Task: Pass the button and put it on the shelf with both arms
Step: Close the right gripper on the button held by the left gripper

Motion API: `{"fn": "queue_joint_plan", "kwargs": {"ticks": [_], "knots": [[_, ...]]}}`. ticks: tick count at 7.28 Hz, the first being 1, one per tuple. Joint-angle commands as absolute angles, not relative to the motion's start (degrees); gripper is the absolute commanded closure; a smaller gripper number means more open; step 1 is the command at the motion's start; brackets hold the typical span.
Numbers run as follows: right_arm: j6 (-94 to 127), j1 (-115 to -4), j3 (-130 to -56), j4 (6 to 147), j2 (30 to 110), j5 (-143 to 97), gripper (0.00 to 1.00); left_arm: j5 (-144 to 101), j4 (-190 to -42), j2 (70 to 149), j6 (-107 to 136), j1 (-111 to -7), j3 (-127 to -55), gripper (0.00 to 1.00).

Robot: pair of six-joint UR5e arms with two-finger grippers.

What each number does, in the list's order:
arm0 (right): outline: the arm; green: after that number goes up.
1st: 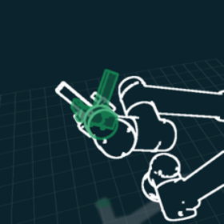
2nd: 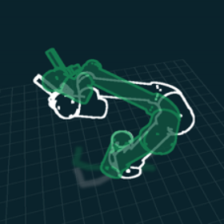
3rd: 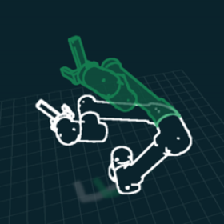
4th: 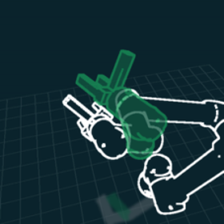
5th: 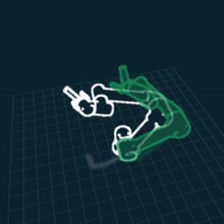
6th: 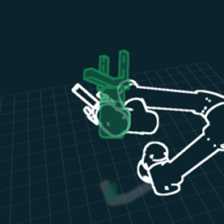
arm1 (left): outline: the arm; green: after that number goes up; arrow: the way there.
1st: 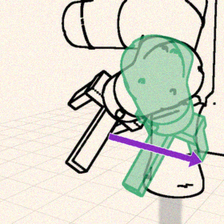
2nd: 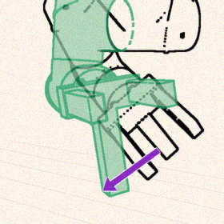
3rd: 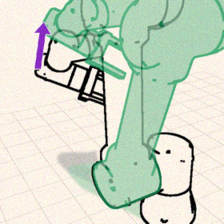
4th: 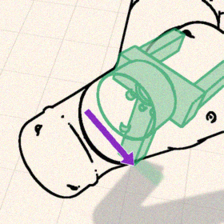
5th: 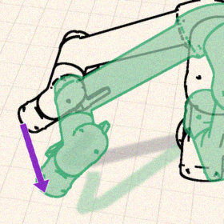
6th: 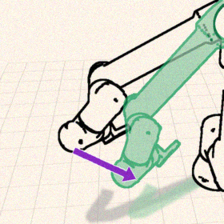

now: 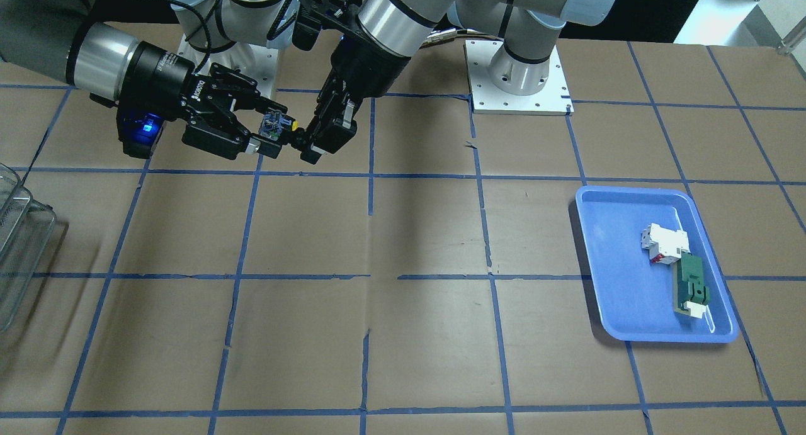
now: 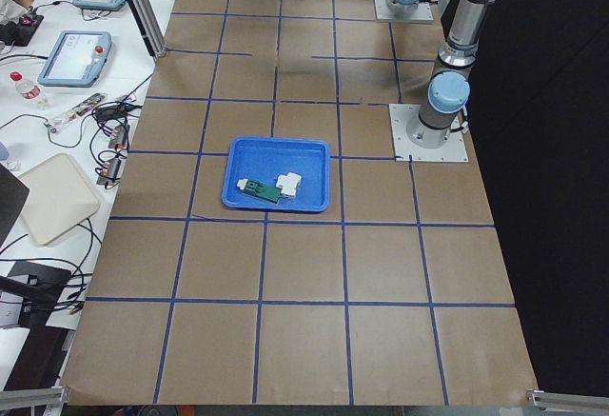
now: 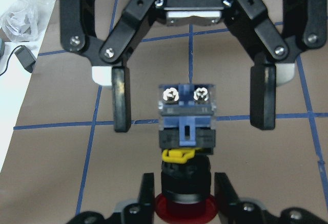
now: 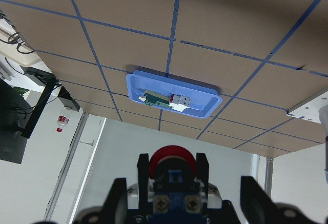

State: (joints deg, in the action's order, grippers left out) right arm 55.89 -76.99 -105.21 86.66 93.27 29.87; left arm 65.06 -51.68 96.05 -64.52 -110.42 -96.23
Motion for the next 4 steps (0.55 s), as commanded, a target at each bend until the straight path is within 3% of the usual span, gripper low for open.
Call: {"fn": "queue_joint_plan", "kwargs": {"ticks": [1,3,4], "knots": [[55.8,-77.0,-105.2,86.7,93.3,29.8,0.40,65.0,-51.7,96.2,-64.4,-110.4,-96.2,0.94],[55.8,-77.0,-105.2,86.6,93.3,28.2,0.79,65.0,-51.7,96.3,-63.3,-110.4,-96.2,0.92],[55.8,-77.0,-105.2,86.6,93.3,28.2,0.86,64.9,-51.7,96.3,-63.1,-110.5,-96.2,0.79]]}}
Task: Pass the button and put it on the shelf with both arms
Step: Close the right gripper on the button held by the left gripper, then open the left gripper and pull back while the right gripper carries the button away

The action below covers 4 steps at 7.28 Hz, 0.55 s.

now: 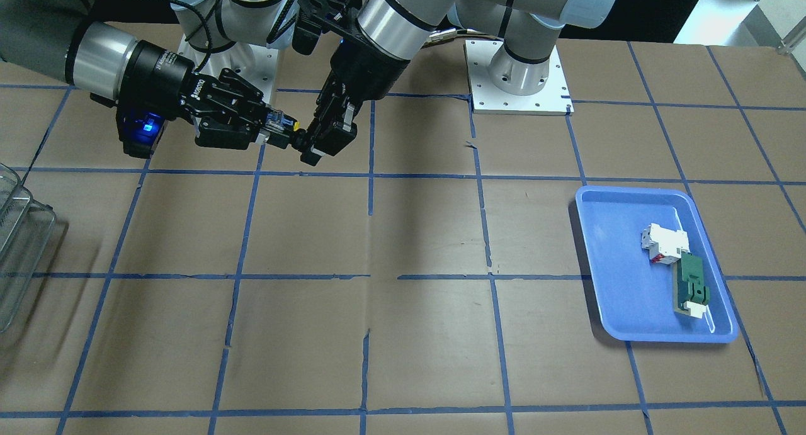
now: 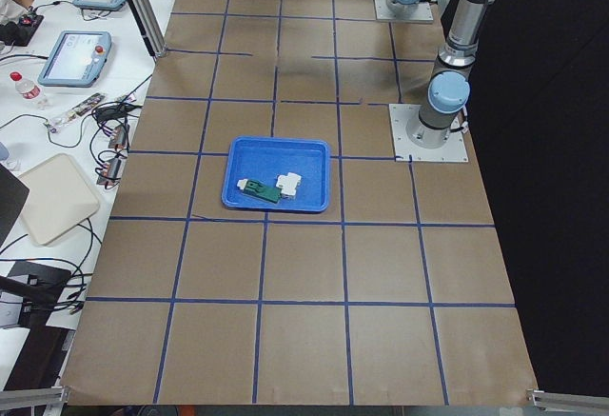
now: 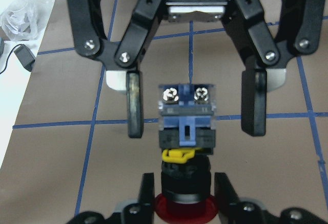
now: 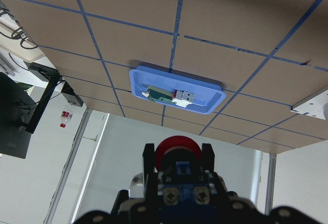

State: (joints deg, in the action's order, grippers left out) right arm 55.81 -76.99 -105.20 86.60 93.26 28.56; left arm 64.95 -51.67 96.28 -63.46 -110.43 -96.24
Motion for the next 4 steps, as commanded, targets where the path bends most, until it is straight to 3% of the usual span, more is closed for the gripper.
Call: {"fn": "queue_joint_plan", "kwargs": {"ticks": [1,2,4], "knots": [[55.8,-77.0,-105.2,86.6,93.3,28.2,0.96,64.9,-51.7,96.2,-63.0,-110.4,-96.2,0.62],[55.8,-76.9,-105.2,86.6,93.3,28.2,0.96,65.0,-51.7,96.3,-63.0,-110.4,-96.2,0.01],[55.8,-76.9,-105.1,86.7,93.3,28.2,0.97,65.7,-51.7,96.3,-63.0,-110.4,-96.2,0.00]]}}
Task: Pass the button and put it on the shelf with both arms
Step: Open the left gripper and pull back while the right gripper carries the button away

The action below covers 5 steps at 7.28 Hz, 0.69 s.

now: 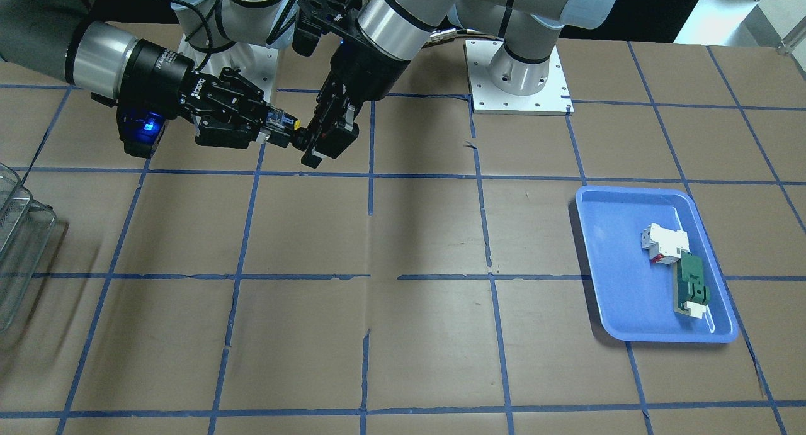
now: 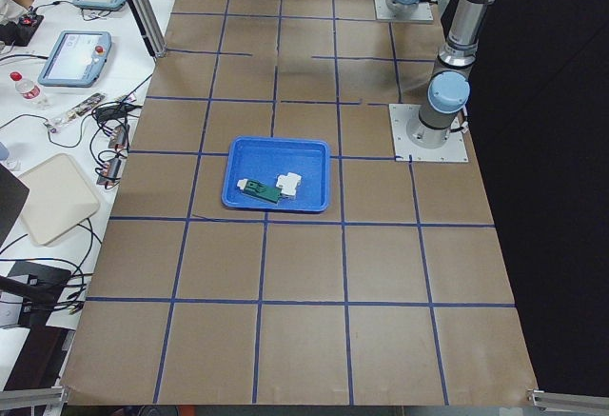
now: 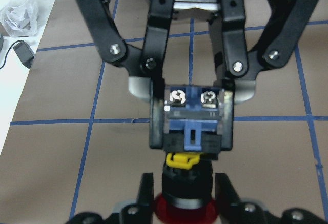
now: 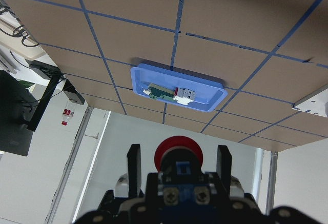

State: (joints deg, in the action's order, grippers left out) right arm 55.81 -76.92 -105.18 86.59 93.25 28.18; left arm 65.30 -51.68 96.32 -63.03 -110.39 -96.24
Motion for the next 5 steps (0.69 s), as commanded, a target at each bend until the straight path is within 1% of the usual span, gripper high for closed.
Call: {"fn": "queue_joint_plan", "kwargs": {"ticks": [1,2,3,4,5], "knots": [[55.6,-76.7,-104.9,86.7,93.0,28.5,0.98,65.7,-51.8,96.3,-63.0,-110.4,-96.2,0.00],[54.9,-75.9,-104.7,87.7,92.9,30.2,0.98,65.8,-52.2,96.0,-62.0,-110.4,-96.2,0.00],[52.5,-75.2,-104.3,90.4,92.9,37.0,0.98,66.4,-55.5,94.6,-59.6,-110.0,-96.0,0.00],[47.6,-74.3,-103.7,92.8,93.0,44.0,0.98,68.4,-60.0,94.0,-57.4,-109.8,-94.8,0.00],[39.3,-74.0,-101.7,92.7,93.0,51.9,1.00,71.2,-66.4,94.1,-56.1,-108.6,-92.8,0.00]]}}
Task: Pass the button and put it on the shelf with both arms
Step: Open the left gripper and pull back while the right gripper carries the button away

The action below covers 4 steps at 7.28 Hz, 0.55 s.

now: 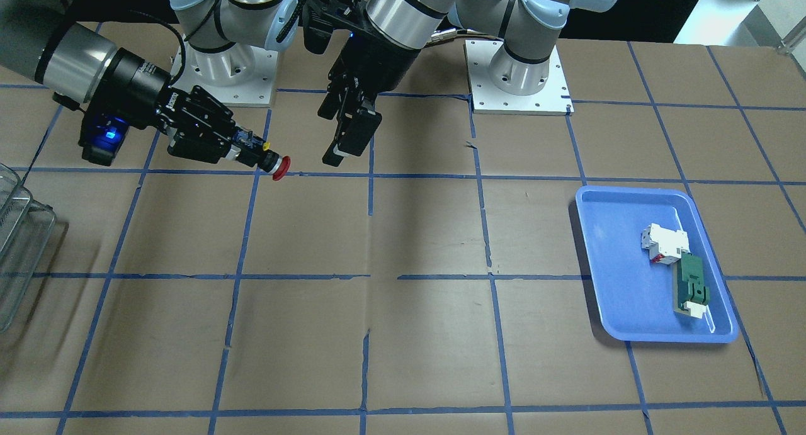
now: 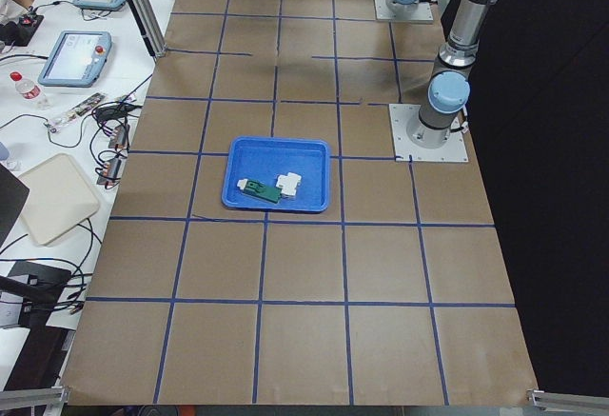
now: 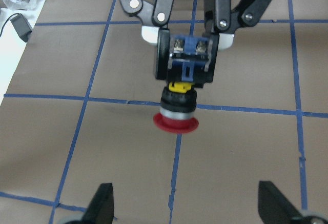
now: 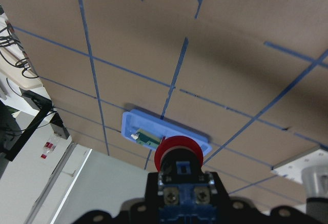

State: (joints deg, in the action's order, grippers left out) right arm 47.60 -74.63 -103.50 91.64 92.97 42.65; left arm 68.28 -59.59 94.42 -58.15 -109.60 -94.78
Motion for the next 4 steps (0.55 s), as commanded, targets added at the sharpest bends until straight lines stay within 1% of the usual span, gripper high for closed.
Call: {"fn": "queue_joint_plan", "kwargs": {"ticks": [1,4], "knots": [[32.1,-73.0,-98.6,91.6,92.9,59.3,1.00,73.8,-72.0,93.8,-55.6,-106.4,-92.0,0.00],[2.8,-65.3,-94.0,88.4,92.4,78.8,1.00,80.1,-75.9,91.8,-49.7,-97.6,-92.0,0.00]]}}
